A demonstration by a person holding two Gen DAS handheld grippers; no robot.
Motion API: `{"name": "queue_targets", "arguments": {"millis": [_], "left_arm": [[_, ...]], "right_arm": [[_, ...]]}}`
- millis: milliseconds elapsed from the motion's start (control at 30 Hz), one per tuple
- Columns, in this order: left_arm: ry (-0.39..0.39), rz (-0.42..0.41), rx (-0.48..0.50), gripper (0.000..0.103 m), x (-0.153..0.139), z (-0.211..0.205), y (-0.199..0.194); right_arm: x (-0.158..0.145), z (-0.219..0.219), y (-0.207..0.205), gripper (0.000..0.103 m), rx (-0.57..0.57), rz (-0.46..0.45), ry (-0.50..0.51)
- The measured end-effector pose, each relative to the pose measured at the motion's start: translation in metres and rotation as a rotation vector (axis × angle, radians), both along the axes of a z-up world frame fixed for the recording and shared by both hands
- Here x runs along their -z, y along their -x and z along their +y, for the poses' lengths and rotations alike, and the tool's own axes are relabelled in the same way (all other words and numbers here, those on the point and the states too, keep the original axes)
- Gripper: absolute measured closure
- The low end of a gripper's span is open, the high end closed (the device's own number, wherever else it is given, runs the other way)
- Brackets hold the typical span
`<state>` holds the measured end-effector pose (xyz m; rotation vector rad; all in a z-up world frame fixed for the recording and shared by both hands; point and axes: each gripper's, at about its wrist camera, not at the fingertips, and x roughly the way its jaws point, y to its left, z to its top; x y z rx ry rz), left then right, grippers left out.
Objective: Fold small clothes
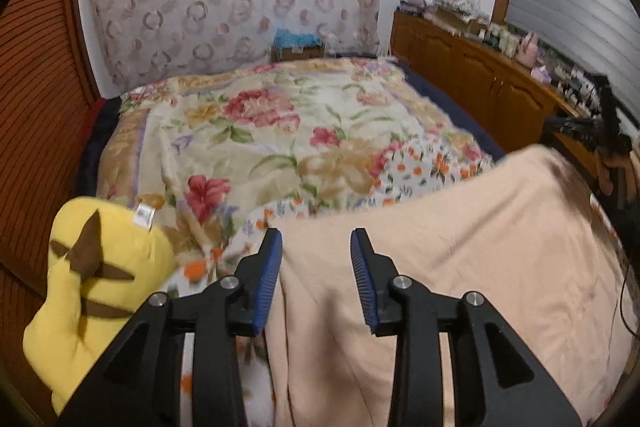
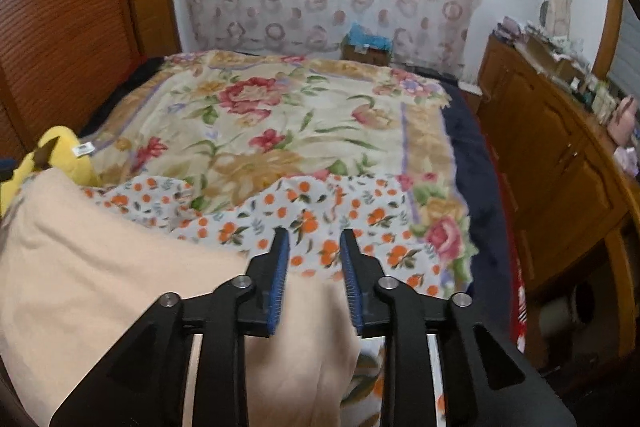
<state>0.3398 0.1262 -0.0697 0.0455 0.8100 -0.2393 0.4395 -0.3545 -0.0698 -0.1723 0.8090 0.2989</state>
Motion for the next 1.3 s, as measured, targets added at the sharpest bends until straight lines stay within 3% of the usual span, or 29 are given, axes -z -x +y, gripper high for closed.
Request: {"name": "queue_targets", "arguments": {"millis": [33,200,600,800,933,1067,1300], "left_arm": [[-0.02,0.009,-0.009,0.069,0.001,-0.002,0.007],[-0.021,0.063,0.003,0.069,0.013,-0.01,0.042],[-0.021,0.124,0.047,0.069,0.043,-0.038,0.083],[0.003,0.11,0.015,0.069,0.049,-0.038,0.085],[-0.021,0.082,0.006,0.068,0.051,-0.04,0.088],[-0.054,0.042,-0.002,0.067,0.056,-0.045,0.094],[-0.066,0.04,-0.011,0.061,0.057,-0.047,0.091]], "right_arm": [[0.0,-0.002,0.01,0.067,-0.001,0.002,0.0],[0.001,-0.01,0.056,0.059,-0.04,0.04,-0.042],[0.021,-0.019,0.145,0.058,-0.022,0.128,-0.091],[0.035,-0.018,0.153,0.057,-0.003,0.164,-0.105],[0.043,-0.017,0.149,0.057,0.035,0.182,-0.095],[0.043,-0.017,0.143,0.056,0.067,0.163,-0.105],[0.044,-0.009,0.135,0.056,0.071,0.12,-0.092]]}}
